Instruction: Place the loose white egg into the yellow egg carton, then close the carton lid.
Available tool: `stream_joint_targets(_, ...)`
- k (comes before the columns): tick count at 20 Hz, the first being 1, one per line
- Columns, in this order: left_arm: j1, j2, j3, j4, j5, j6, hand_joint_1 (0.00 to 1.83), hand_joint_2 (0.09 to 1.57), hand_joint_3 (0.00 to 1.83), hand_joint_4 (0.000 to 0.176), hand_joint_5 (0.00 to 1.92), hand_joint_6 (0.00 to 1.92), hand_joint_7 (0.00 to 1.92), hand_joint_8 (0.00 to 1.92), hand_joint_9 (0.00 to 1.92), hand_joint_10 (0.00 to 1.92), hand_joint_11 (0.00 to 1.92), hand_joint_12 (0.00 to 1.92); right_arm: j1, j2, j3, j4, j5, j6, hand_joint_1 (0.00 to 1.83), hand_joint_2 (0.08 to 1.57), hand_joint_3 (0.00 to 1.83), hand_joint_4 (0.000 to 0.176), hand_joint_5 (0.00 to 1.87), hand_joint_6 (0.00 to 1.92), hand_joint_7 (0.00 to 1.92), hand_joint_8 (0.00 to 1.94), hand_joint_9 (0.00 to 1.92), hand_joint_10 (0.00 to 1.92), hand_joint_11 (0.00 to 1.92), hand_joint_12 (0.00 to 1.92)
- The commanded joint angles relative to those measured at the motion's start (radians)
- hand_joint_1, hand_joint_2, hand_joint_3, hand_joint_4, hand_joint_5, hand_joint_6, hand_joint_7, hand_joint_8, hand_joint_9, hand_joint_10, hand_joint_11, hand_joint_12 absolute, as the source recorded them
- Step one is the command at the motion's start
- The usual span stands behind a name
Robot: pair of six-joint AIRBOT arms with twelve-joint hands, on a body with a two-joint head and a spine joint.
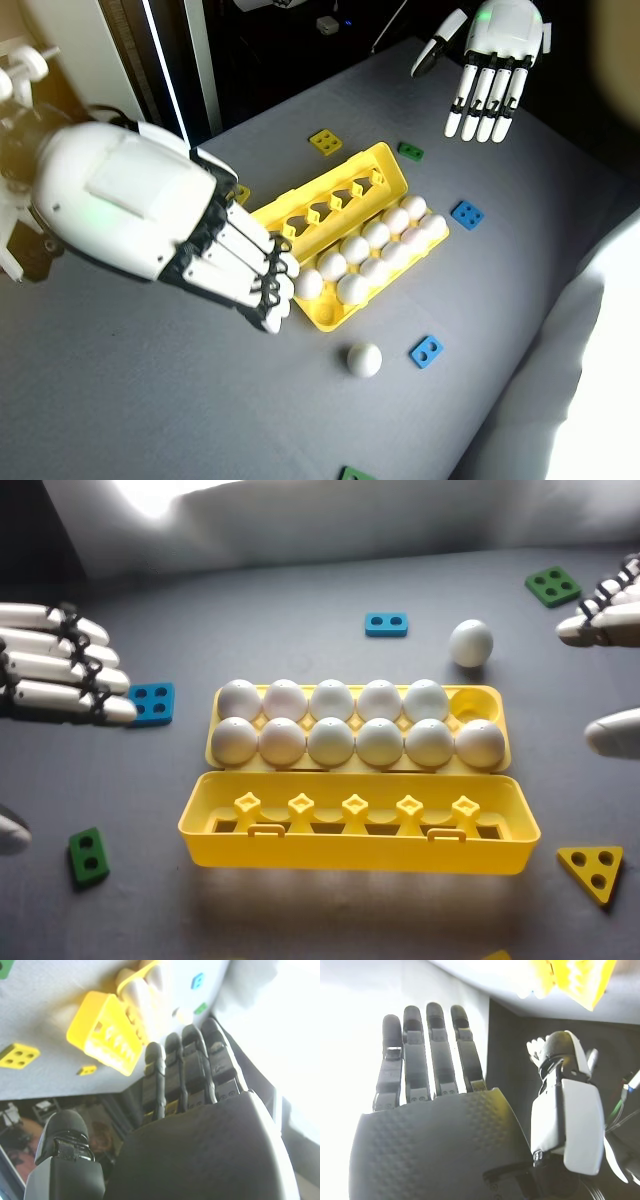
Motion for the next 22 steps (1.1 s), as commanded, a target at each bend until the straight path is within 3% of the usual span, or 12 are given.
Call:
stream_joint_targets(1,-0.011,0.020,0.014,-0.035,-0.058,-0.034,0.00,1.12,0.00,0.000,0.22,0.00,0.19,0.00,0.14,0.00,0.00,0.29,0.026,-0.006,0.022,0.002,0.086,0.007,0.00,1.09,0.00,0.000,0.32,0.00,0.30,0.00,0.27,0.00,0.00,0.65)
stream_joint_targets(7,-0.011,0.031,0.008,0.010,-0.073,-0.120,0.00,1.09,0.00,0.000,0.19,0.00,0.16,0.00,0.11,0.00,0.00,0.24,0.094,-0.152,0.188,-0.005,-0.036,0.008,0.00,1.10,0.00,0.000,0.35,0.00,0.32,0.00,0.28,0.00,0.00,0.69)
stream_joint_targets(10,-0.012,0.029,0.023,-0.075,-0.101,-0.060,0.00,1.09,0.00,0.000,0.18,0.00,0.16,0.00,0.11,0.00,0.00,0.23,0.102,-0.183,0.242,-0.026,-0.052,0.012,0.00,1.09,0.00,0.000,0.35,0.00,0.32,0.00,0.27,0.00,0.00,0.66)
stream_joint_targets(12,-0.012,0.029,0.024,-0.056,-0.133,-0.126,0.00,1.09,0.00,0.000,0.18,0.00,0.16,0.00,0.11,0.00,0.00,0.23,0.101,-0.195,0.270,-0.041,-0.045,0.023,0.00,1.08,0.00,0.000,0.34,0.00,0.30,0.00,0.25,0.00,0.00,0.61)
stream_joint_targets(13,-0.013,0.032,0.019,-0.028,-0.136,-0.135,0.00,1.09,0.00,0.000,0.18,0.00,0.17,0.00,0.12,0.00,0.00,0.23,0.096,-0.199,0.285,-0.209,-0.019,0.208,0.08,1.05,0.00,0.000,0.34,0.00,0.30,0.00,0.24,0.00,0.00,0.59)
stream_joint_targets(14,-0.013,0.032,0.023,-0.017,-0.139,-0.163,0.00,1.09,0.00,0.000,0.18,0.00,0.17,0.00,0.12,0.00,0.00,0.23,0.088,-0.199,0.302,-0.503,0.046,0.531,0.10,1.04,0.00,0.000,0.34,0.00,0.29,0.00,0.24,0.00,0.00,0.59)
stream_joint_targets(15,-0.014,0.033,0.035,-0.019,-0.153,-0.193,0.00,1.09,0.00,0.000,0.18,0.00,0.17,0.00,0.12,0.00,0.00,0.23,0.088,-0.202,0.321,-0.703,0.095,0.748,0.10,1.04,0.00,0.000,0.34,0.00,0.29,0.00,0.24,0.00,0.00,0.59)
stream_joint_targets(16,-0.014,0.033,0.046,-0.023,-0.156,-0.206,0.00,1.09,0.00,0.000,0.18,0.00,0.17,0.00,0.12,0.00,0.00,0.23,0.093,-0.206,0.331,-0.763,0.107,0.806,0.10,1.04,0.00,0.000,0.34,0.00,0.29,0.00,0.24,0.00,0.00,0.59)
stream_joint_targets(17,-0.014,0.031,0.057,-0.023,-0.157,-0.219,0.00,1.09,0.00,0.000,0.18,0.00,0.16,0.00,0.11,0.00,0.00,0.23,0.097,-0.214,0.343,-0.809,0.112,0.832,0.23,0.97,0.00,0.000,0.30,0.00,0.23,0.00,0.17,0.00,0.00,0.44)
stream_joint_targets(19,-0.013,0.032,0.066,-0.011,-0.163,-0.244,0.00,1.07,0.00,0.000,0.19,0.01,0.16,0.00,0.11,0.00,0.00,0.23,0.109,-0.240,0.382,-0.952,0.116,0.985,0.36,0.87,0.00,0.089,0.29,0.00,0.13,0.00,0.08,0.00,0.00,0.28)
stream_joint_targets(20,-0.012,0.033,0.065,-0.003,-0.163,-0.253,0.00,1.07,0.00,0.000,0.19,0.00,0.16,0.00,0.12,0.00,0.00,0.23,0.120,-0.259,0.409,-1.010,0.116,1.054,0.37,0.85,0.00,0.100,0.30,0.00,0.10,0.00,0.07,0.00,0.00,0.27)
stream_joint_targets(22,-0.012,0.033,0.060,0.009,-0.163,-0.256,0.00,1.07,0.00,0.000,0.18,0.00,0.16,0.00,0.11,0.00,0.00,0.24,0.125,-0.290,0.447,-1.076,0.131,1.095,0.41,0.80,0.00,0.149,0.32,0.01,0.01,0.00,0.01,0.00,0.00,0.15)
